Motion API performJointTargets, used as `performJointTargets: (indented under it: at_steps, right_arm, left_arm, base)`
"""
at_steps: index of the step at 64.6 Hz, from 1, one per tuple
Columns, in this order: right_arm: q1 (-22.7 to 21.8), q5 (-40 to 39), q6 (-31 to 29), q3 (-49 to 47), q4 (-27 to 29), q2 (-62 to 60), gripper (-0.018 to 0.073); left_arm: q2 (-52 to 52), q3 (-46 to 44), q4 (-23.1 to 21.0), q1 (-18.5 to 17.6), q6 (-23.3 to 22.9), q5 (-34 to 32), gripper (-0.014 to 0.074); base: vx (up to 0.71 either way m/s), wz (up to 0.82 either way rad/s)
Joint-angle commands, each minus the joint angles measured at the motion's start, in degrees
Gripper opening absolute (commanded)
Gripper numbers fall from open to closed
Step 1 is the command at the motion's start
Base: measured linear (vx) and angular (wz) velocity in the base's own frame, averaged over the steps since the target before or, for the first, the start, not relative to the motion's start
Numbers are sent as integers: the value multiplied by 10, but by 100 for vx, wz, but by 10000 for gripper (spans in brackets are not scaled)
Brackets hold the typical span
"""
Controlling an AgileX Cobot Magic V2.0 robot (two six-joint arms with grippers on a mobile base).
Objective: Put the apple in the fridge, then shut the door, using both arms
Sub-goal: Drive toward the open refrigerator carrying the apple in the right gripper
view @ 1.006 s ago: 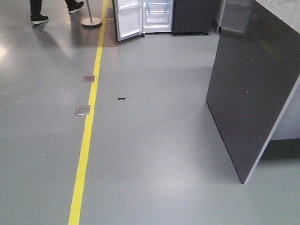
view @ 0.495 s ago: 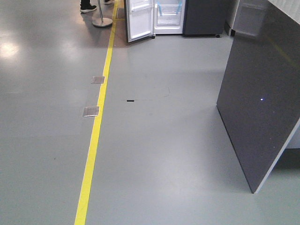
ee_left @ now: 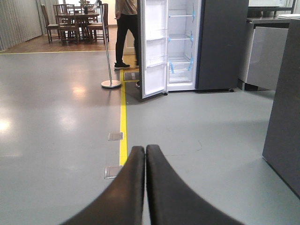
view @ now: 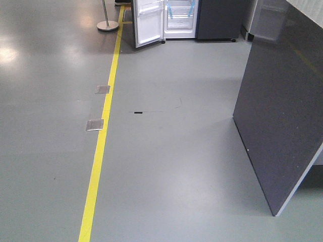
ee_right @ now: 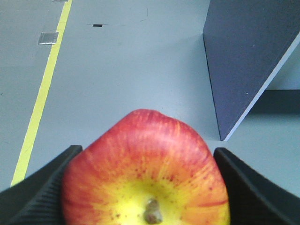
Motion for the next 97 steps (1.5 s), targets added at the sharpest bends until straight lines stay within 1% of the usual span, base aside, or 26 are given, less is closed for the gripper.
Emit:
performJointTargets:
  at_steps: [1, 97]
  right_arm:
    - [-1, -38, -1, -16, 1, 0, 16]
    - [-1, -38, -1, -16, 1, 0, 16]
  left_arm:
    - [-8, 11, -1, -5, -1, -45, -5]
    - [-8, 11, -1, -5, -1, -45, -5]
  base:
    - [13, -3]
    - [16, 1]
